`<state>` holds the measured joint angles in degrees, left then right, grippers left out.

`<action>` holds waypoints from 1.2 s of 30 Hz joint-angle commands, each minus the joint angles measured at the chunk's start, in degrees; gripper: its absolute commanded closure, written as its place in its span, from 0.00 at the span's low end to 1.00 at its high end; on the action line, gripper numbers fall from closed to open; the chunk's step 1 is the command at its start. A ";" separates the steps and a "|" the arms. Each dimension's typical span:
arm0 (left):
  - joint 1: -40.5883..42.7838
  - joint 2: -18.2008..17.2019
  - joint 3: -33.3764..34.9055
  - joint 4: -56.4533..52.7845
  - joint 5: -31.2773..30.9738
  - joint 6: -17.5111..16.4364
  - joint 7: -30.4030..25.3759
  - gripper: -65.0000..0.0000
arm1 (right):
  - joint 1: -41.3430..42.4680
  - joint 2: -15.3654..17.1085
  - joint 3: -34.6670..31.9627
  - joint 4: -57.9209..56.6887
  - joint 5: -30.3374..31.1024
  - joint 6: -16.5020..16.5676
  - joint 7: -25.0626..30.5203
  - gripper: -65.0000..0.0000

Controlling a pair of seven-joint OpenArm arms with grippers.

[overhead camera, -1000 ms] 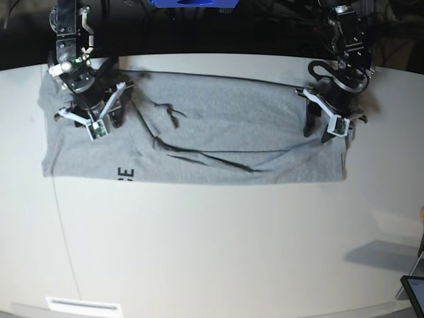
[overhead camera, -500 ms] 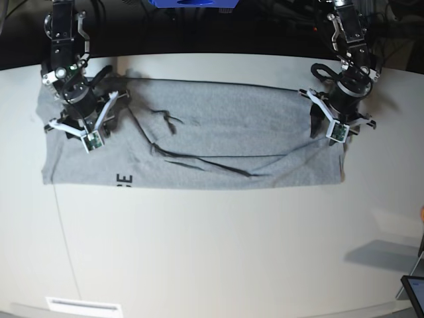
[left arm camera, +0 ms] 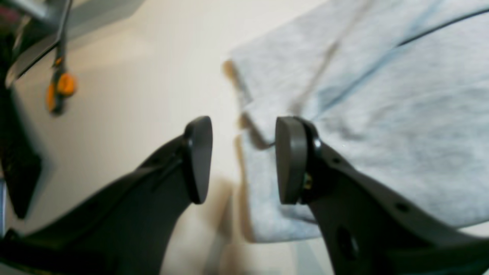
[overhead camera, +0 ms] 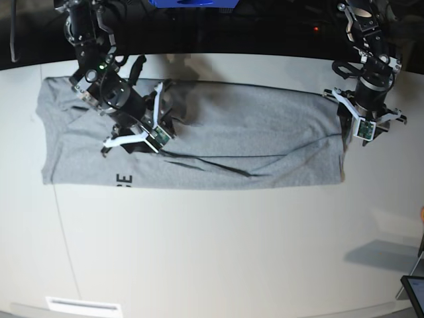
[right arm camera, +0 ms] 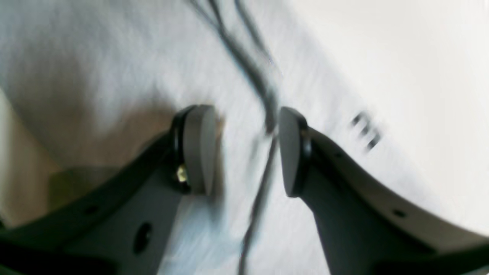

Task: Fold the T-shirt properly
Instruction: 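Drag the right gripper across the shirt's middle to smooth the fold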

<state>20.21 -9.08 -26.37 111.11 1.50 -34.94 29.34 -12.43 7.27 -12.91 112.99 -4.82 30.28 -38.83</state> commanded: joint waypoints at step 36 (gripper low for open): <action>4.45 0.95 -9.81 0.93 -0.84 0.17 -1.26 0.58 | 28.38 -11.44 -14.21 -30.57 0.64 -0.35 -6.49 0.60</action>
<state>24.75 -7.49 -35.97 111.11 1.08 -35.16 29.15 14.72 -3.55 -27.24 81.52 -4.51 30.02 -46.26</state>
